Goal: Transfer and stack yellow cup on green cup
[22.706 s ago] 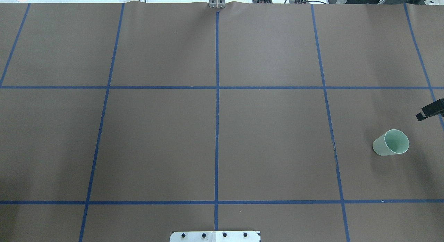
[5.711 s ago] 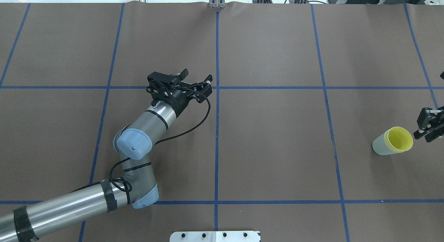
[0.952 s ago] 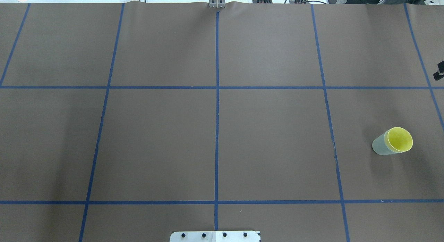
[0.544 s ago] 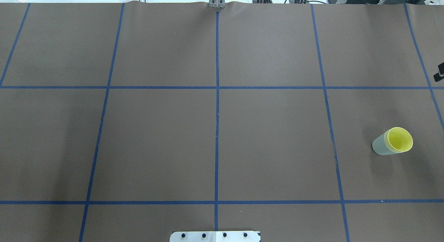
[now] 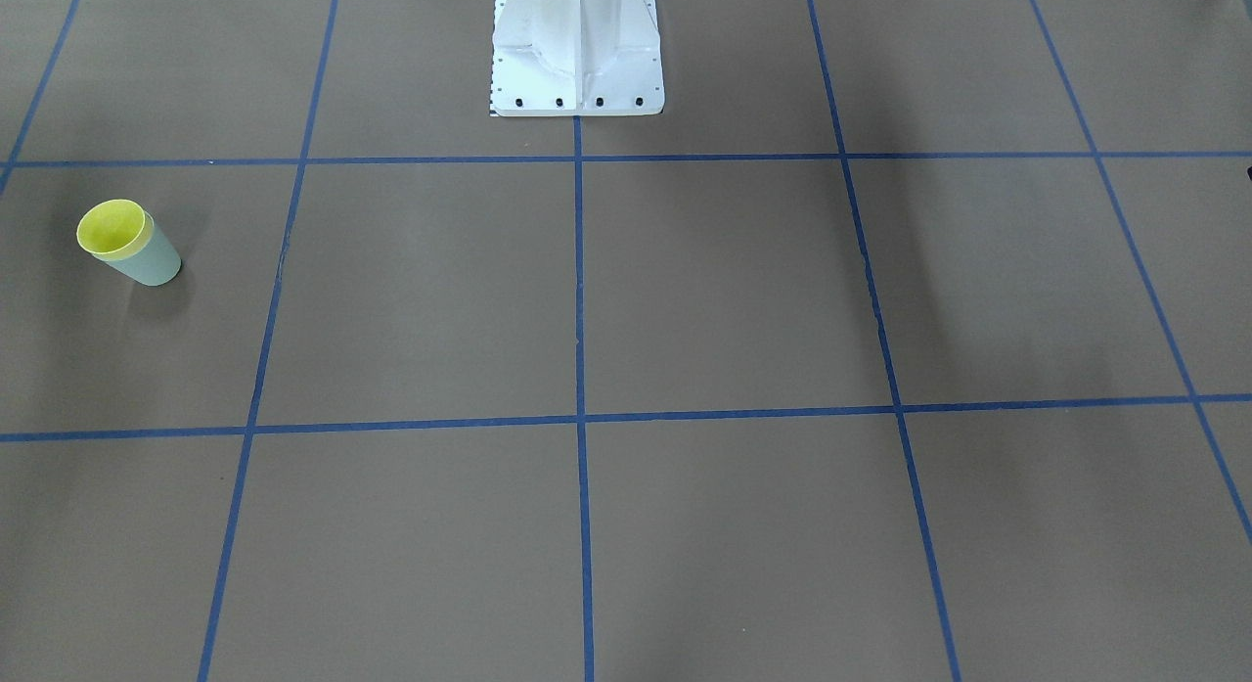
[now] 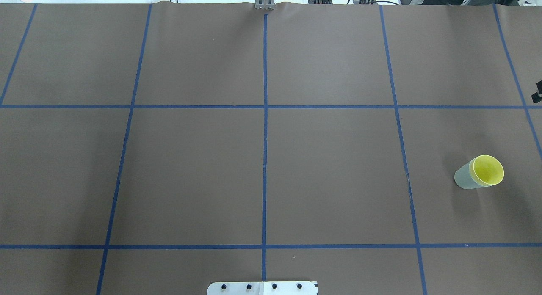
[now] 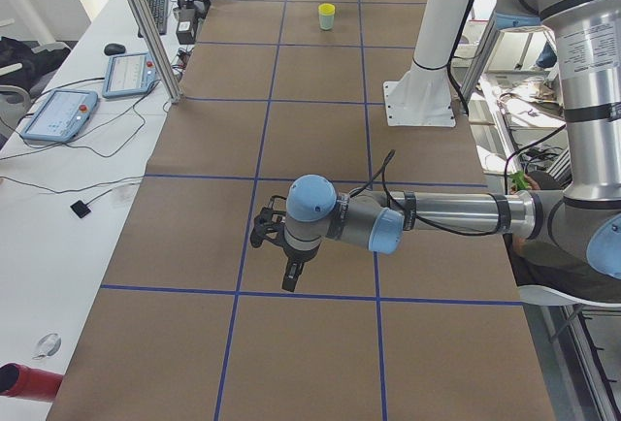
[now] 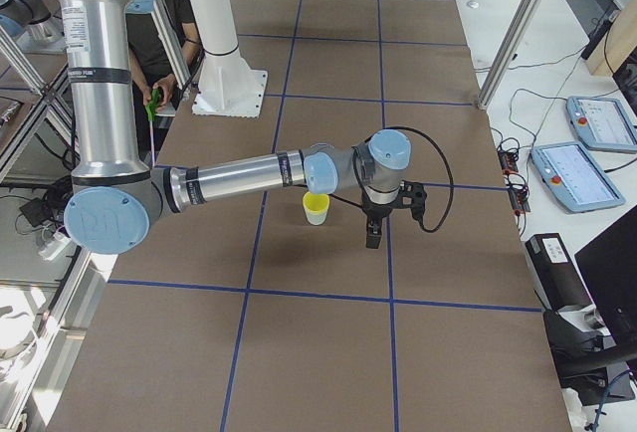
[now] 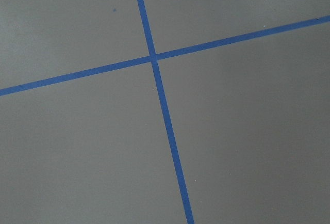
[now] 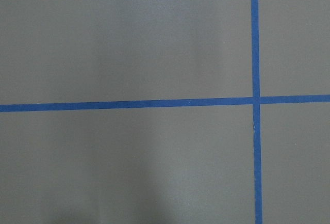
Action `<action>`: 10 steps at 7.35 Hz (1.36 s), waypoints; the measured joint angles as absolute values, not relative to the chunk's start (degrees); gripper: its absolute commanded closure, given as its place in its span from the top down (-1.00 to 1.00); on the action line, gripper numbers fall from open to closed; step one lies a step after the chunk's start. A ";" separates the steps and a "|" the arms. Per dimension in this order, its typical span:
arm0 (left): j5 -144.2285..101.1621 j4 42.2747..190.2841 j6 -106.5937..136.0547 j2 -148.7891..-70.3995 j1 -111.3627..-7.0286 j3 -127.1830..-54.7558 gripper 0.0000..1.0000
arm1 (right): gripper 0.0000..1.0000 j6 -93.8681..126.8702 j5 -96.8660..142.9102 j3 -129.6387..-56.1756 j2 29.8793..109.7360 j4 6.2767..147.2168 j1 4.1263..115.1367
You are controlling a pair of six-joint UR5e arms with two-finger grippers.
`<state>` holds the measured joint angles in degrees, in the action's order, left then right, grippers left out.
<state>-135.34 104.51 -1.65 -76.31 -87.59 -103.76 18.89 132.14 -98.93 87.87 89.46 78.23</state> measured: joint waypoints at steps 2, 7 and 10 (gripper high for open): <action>-135.37 104.68 -1.69 -76.32 -87.54 -103.84 1.00 | 1.00 18.55 132.66 -99.52 89.92 86.21 78.39; -135.99 105.03 -1.67 -76.53 -87.52 -103.33 1.00 | 1.00 18.89 131.94 -102.99 94.16 85.17 78.51; -136.05 105.03 -1.67 -76.42 -87.54 -103.28 1.00 | 1.00 18.96 132.69 -103.02 94.19 85.17 78.49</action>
<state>-136.05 105.03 -1.67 -76.42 -87.54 -103.28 18.96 132.69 -103.02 94.19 85.17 78.49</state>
